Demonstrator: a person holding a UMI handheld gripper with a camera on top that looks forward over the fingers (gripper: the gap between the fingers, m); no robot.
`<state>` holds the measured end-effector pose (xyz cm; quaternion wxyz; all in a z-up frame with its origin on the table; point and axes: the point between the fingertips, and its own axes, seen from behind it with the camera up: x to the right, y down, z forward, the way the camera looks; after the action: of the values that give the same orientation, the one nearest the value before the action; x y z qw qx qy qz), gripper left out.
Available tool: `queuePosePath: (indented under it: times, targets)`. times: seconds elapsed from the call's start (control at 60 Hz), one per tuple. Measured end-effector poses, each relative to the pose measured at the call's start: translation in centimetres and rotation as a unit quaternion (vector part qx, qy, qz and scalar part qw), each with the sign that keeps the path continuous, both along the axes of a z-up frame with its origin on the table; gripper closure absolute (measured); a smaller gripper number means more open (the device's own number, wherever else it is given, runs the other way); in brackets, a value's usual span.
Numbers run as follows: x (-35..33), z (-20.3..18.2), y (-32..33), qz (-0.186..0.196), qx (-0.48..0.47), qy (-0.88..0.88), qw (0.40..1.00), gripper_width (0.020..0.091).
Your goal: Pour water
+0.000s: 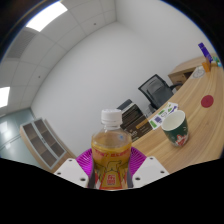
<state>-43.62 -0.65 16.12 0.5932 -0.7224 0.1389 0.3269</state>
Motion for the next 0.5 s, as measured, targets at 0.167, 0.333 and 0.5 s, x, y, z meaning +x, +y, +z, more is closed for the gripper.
queuePosePath:
  times: [0.167,0.333,0.5]
  targets:
    - [3.7,1.2,5.4,0.009,-0.064,0.293,0.954,0.0665]
    - [6.3,0.9,8.6,0.006,-0.106,0.501,0.859,0.0666]
    - [6.4,-0.3,9.8,0.0,-0.153,0.606,0.78,0.0652]
